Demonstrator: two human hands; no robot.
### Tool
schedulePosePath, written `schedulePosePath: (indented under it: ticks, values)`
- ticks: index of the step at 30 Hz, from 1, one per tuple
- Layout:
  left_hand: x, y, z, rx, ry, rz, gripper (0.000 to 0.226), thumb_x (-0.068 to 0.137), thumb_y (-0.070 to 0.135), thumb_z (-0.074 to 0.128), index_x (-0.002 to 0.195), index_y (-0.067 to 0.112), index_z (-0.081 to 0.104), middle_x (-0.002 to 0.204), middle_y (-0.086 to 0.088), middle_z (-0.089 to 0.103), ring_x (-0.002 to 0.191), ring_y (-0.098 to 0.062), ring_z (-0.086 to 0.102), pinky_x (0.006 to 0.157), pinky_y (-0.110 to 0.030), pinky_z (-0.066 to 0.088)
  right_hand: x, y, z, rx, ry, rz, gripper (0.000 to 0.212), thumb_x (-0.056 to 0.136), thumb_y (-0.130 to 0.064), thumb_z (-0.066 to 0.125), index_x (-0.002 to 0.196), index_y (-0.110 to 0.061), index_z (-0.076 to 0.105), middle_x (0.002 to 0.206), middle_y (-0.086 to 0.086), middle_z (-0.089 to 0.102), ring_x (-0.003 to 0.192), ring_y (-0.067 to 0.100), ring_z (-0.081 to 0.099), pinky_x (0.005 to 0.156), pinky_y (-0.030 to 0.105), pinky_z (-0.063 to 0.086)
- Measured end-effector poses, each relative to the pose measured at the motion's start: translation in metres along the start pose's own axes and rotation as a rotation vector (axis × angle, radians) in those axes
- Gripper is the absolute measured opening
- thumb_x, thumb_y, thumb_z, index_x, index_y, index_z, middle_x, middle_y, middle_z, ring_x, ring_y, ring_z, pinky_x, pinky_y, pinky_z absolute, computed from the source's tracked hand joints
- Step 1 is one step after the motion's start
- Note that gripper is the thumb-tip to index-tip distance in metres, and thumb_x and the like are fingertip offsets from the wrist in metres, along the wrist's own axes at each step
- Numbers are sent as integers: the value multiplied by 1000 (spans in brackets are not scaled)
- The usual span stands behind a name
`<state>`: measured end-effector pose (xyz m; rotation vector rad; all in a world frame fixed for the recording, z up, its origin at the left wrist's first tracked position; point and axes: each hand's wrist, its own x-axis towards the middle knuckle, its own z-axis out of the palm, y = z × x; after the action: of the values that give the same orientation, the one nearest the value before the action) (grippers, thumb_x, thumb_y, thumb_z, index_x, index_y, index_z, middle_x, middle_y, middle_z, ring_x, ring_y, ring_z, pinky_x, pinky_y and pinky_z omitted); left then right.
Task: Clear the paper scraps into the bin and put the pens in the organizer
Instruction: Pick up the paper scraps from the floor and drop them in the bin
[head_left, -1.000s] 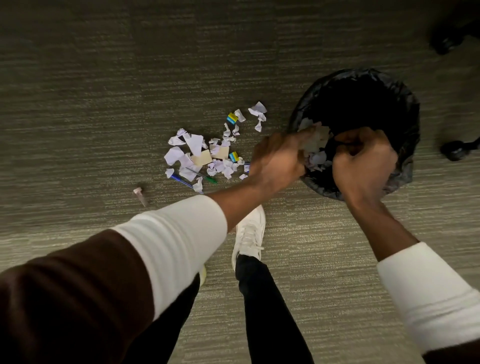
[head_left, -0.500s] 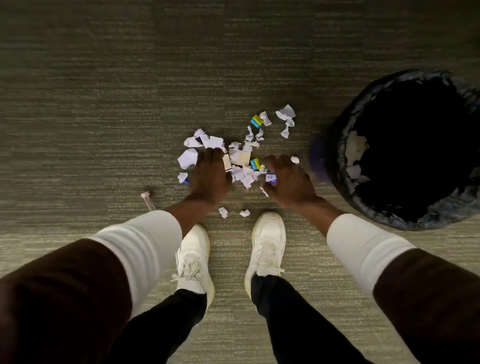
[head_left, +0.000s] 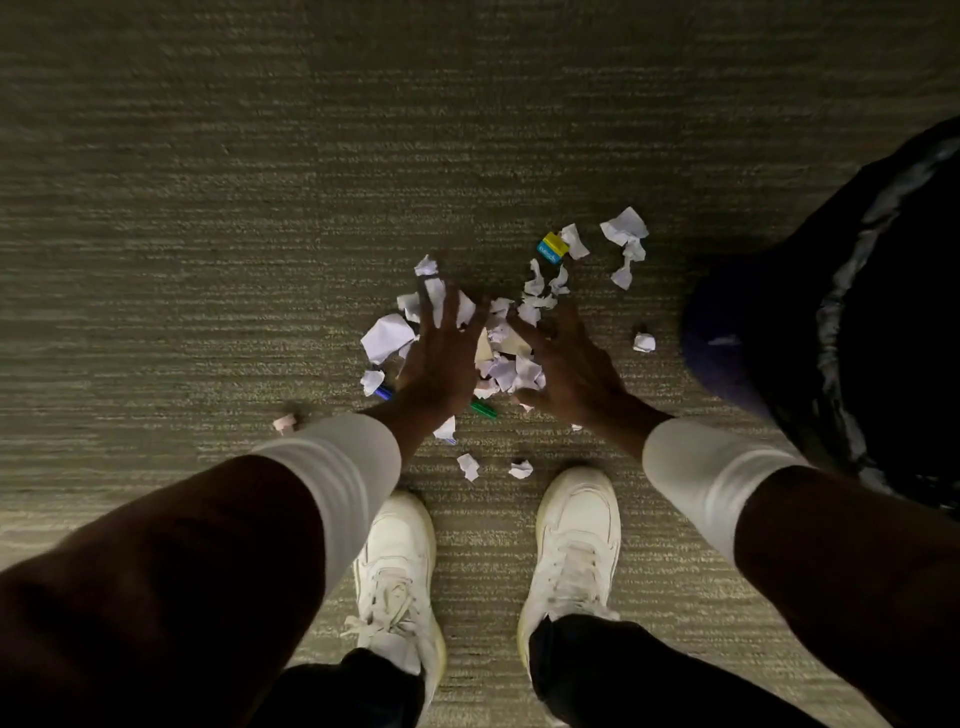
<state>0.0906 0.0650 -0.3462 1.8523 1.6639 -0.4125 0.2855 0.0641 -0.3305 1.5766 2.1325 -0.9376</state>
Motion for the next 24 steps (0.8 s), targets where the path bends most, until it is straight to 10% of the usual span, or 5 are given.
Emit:
schedulePosePath:
  ticks: [9,24]
  values:
    - [6,0,-15,-14,172,135,47,83,-17,58,125,0,66,150,-24,51,122,-50,58,96,-53,57,4,-12,18,24,104,-17,52,96,-21,67,145,-23,50,146,13,46,127,35,53,94,47,56]
    - [-75,52,-92,-91,171,142,18,91,0,68,107,6,72,120,-15,65,115,-36,60,91,-43,48,-92,-20,-41,400,471,242,16,80,-13,75,96,-18,74,94,9,67,82,26,67,70,21,39]
